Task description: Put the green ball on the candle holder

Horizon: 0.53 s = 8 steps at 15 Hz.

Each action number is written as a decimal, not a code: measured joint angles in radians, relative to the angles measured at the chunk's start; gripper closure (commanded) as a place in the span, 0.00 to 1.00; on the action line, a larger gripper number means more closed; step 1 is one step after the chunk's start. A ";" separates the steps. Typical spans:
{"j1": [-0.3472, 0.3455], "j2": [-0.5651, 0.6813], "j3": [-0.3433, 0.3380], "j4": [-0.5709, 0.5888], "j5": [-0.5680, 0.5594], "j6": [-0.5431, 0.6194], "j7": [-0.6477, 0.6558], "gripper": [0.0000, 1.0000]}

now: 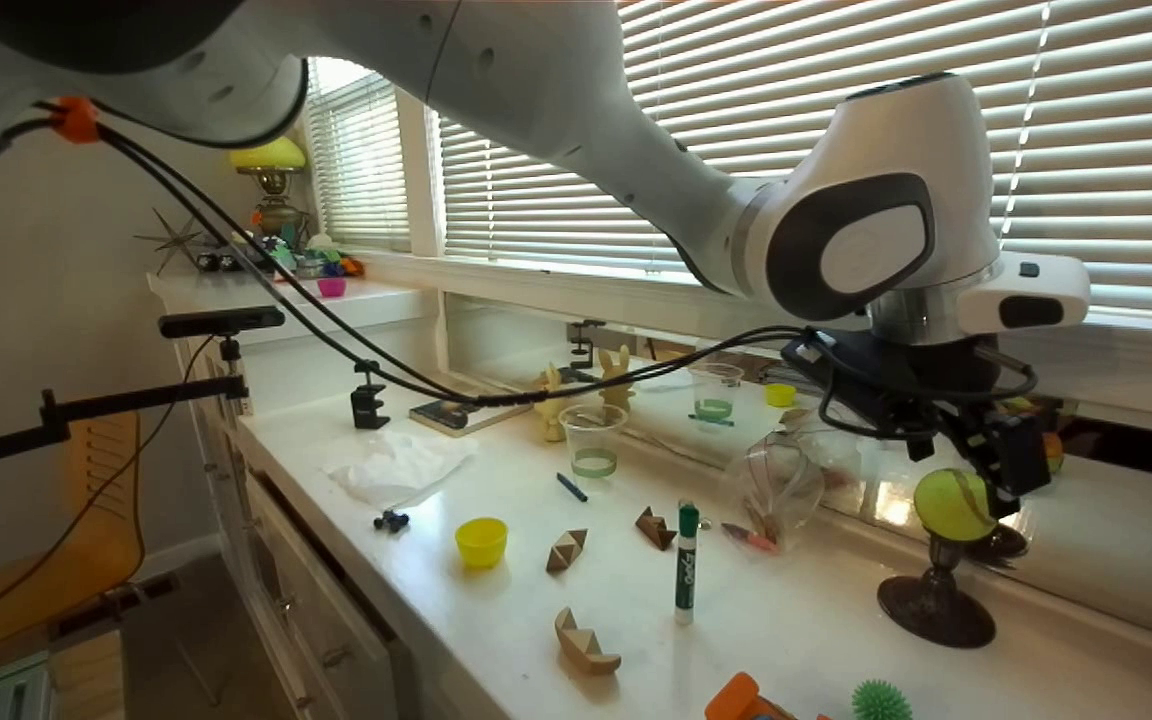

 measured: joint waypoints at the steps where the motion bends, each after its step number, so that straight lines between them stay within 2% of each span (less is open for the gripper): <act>1: 0.000 0.000 0.000 0.002 0.000 0.000 0.000 0.00; 5: 0.000 -0.004 -0.001 0.010 0.000 -0.014 0.000 0.00; 8: 0.000 -0.059 0.011 -0.005 0.000 -0.118 -0.032 0.00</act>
